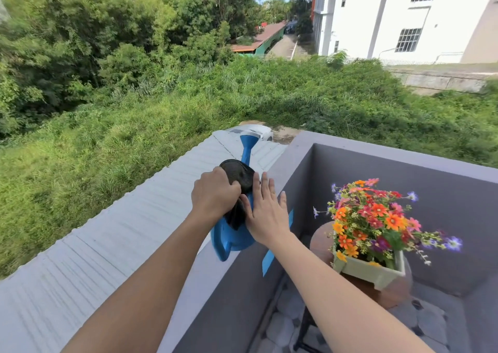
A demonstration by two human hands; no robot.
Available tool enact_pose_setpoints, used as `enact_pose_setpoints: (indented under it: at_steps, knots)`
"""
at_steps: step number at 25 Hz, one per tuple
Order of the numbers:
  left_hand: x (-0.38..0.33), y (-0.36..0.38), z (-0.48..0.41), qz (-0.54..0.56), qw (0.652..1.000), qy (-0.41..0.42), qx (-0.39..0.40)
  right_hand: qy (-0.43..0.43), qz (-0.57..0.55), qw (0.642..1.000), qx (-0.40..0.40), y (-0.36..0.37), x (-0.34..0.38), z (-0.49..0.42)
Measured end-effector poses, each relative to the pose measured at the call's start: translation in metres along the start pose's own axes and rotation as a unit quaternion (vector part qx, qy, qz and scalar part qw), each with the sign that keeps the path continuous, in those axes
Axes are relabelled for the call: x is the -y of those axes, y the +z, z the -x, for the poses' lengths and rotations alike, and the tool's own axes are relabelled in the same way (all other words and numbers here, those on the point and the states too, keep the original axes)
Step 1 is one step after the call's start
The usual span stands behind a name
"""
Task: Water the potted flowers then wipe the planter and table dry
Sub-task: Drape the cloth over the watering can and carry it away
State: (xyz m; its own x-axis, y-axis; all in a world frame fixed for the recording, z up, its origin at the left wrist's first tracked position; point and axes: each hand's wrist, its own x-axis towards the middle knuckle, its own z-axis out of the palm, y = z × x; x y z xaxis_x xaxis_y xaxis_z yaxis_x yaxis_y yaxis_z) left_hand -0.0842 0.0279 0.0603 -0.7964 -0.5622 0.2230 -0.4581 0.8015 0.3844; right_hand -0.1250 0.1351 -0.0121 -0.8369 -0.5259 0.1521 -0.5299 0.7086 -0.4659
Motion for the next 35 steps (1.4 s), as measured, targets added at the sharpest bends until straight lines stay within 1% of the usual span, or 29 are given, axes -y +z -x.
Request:
enact_pose_setpoints:
  at_steps: [6,12,14,18,20,23,26,29,35]
  knots:
    - [-0.075,-0.034,0.059,0.027,0.998,0.047,-0.02,0.008,0.016,0.998,-0.066,-0.074,-0.026,0.065]
    - [-0.167,-0.038,0.122,0.073,0.987,0.14,-0.005,0.068,0.055,0.987,-0.132,-0.148,-0.083,0.141]
    - [-0.2,-0.028,0.139,0.096,0.98,0.174,0.017,0.102,0.073,0.981,-0.149,-0.169,-0.111,0.166]
    - [-0.265,0.006,0.168,0.139,0.962,0.219,0.089,0.177,0.116,0.964,-0.164,-0.199,-0.175,0.208]
    - [-0.291,0.034,0.182,0.154,0.951,0.243,0.117,0.216,0.108,0.957,-0.164,-0.203,-0.207,0.227]
    - [-0.316,0.084,0.206,0.198,0.932,0.258,0.161,0.272,0.081,0.943,-0.176,-0.19,-0.253,0.254]
    - [-0.321,0.15,0.236,0.208,0.928,0.235,0.202,0.335,0.051,0.927,-0.163,-0.154,-0.299,0.279]
    - [-0.301,0.217,0.272,0.207,0.928,0.207,0.232,0.381,0.026,0.916,-0.126,-0.099,-0.336,0.306]
    - [-0.257,0.401,0.342,0.162,0.932,0.168,0.277,0.426,0.043,0.903,-0.026,0.056,-0.458,0.356]
